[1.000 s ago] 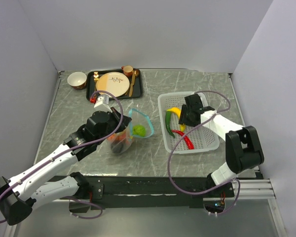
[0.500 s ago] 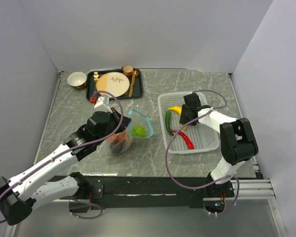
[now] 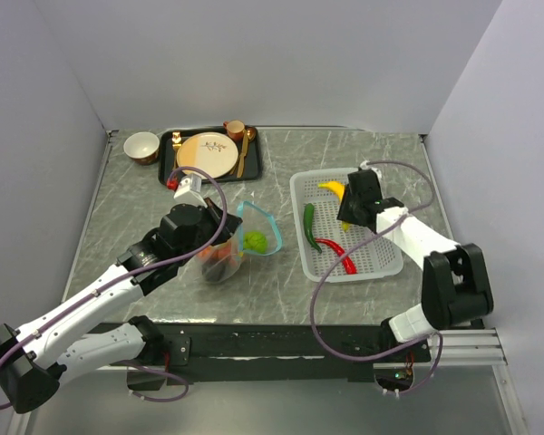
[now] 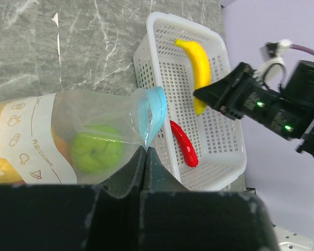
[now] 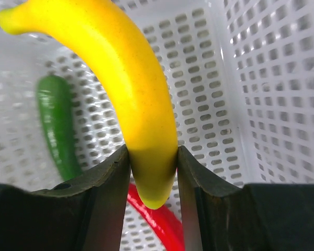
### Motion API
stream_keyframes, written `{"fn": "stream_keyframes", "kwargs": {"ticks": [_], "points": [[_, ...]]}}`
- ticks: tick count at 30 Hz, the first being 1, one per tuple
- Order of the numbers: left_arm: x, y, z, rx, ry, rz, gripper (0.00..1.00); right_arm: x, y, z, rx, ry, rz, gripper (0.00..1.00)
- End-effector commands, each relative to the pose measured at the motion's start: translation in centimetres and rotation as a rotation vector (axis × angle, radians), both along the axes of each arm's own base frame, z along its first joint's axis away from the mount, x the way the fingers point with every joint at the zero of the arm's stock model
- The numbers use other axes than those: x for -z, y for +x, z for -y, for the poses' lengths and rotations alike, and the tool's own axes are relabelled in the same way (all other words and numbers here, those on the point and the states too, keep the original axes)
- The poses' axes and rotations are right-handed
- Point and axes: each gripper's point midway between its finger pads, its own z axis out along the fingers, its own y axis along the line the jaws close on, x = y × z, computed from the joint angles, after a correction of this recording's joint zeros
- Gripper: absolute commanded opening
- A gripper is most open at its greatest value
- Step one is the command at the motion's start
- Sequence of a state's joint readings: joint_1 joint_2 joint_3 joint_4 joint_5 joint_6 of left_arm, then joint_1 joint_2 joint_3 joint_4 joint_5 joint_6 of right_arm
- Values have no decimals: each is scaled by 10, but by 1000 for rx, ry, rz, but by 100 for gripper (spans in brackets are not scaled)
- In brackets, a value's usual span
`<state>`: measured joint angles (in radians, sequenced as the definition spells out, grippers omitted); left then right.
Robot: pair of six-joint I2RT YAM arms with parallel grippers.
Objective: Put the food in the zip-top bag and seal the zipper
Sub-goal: Pick up the fake fruit from the bin, then place the fake fruit in the zipper food storage bag.
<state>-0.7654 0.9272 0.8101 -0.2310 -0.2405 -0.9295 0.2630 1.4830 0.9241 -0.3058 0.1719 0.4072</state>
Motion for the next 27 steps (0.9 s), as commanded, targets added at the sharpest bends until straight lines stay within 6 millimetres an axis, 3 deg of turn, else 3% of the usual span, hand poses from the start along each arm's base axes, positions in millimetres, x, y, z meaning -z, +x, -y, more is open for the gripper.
{"fn": "stream_keyframes", "kwargs": {"ticks": [1,6,16,23,27], "points": [[-21,2,4,6,-45,40,1,-42,-9,6,20,26,98,18],[-22,3,4,3,-52,45,1,-76,-42,-14,-112,142,165,20],[-20,6,15,32,-68,33,1,-88,-122,-83,-457,305,82,23],[-18,4,15,25,-86,23,1,-87,-136,-113,-542,324,54,23],[-18,4,14,24,-85,23,1,-86,-138,-120,-559,309,25,23]]}}
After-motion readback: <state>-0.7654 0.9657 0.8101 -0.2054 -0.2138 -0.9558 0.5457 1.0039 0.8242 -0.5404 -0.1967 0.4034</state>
